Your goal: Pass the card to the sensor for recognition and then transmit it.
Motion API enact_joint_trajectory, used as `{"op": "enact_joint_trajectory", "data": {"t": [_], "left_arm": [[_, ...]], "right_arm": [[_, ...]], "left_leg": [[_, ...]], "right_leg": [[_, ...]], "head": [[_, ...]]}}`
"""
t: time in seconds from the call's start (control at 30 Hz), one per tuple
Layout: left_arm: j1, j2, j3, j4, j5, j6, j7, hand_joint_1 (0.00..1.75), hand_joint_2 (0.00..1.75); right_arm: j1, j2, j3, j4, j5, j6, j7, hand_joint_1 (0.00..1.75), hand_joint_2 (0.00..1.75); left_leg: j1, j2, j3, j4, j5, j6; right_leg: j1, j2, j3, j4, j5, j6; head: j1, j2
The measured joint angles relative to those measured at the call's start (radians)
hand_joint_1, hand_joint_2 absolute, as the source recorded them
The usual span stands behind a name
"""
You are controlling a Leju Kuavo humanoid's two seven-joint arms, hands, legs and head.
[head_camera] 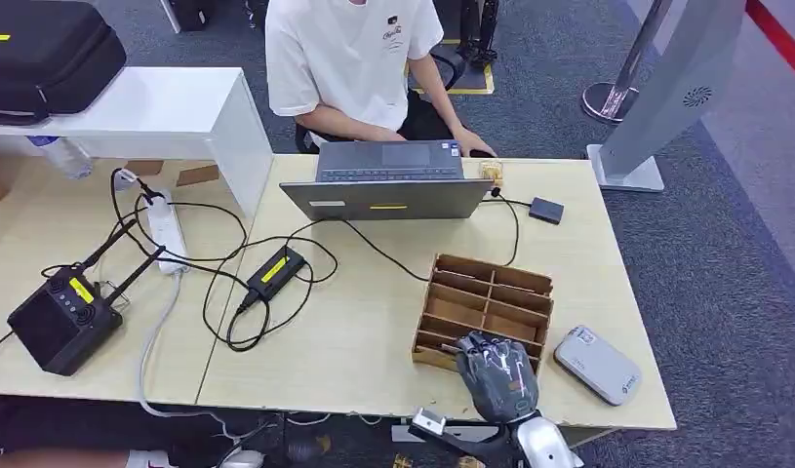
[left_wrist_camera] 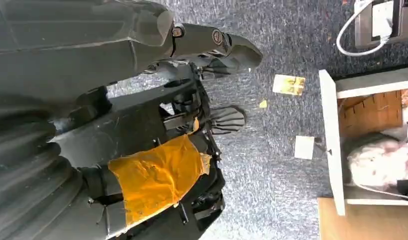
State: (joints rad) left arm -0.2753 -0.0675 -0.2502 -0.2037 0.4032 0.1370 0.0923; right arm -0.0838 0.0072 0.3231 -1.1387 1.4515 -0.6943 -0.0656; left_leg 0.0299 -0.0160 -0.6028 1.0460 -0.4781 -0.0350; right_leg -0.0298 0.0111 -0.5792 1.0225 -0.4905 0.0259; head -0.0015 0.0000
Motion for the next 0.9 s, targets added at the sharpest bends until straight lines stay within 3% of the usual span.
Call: {"op": "enact_joint_trajectory", "data": {"t": [0.37, 0.6, 0.73, 0.9], "left_arm": [[-0.006, 0.017, 0.010, -0.009, -0.040, 0.014, 0.025, 0.00, 1.75], [-0.016, 0.006, 0.032, -0.009, -0.038, 0.027, 0.053, 0.00, 1.75], [-0.016, 0.000, 0.040, -0.009, -0.055, 0.024, 0.054, 0.00, 1.75], [-0.016, -0.002, 0.046, -0.009, -0.067, 0.009, 0.059, 0.00, 1.75]], "right_arm": [[0.000, 0.010, -0.028, 0.004, -0.027, -0.001, -0.054, 1.75, 1.75], [-0.081, 0.017, -0.004, 0.020, -0.197, 0.000, -0.123, 1.75, 1.75], [-0.140, 0.014, 0.043, 0.024, -0.288, 0.026, -0.091, 1.75, 1.75], [-0.209, 0.000, 0.094, 0.018, -0.393, 0.108, -0.096, 1.75, 1.75]], "left_leg": [[0.000, 0.000, 0.000, 0.000, 0.000, 0.000], [0.000, 0.001, 0.000, 0.000, 0.001, 0.001], [0.000, 0.001, 0.000, 0.000, 0.001, 0.000], [0.000, 0.001, 0.000, 0.000, 0.001, 0.000]], "right_leg": [[0.000, 0.000, 0.000, 0.000, 0.000, 0.000], [0.000, 0.000, 0.000, 0.000, 0.001, 0.000], [0.000, 0.001, 0.000, 0.000, 0.001, 0.000], [0.000, 0.001, 0.000, 0.000, 0.001, 0.000]], "head": [[0.000, 0.000], [0.000, 0.000], [0.000, 0.000], [0.000, 0.000]]}}
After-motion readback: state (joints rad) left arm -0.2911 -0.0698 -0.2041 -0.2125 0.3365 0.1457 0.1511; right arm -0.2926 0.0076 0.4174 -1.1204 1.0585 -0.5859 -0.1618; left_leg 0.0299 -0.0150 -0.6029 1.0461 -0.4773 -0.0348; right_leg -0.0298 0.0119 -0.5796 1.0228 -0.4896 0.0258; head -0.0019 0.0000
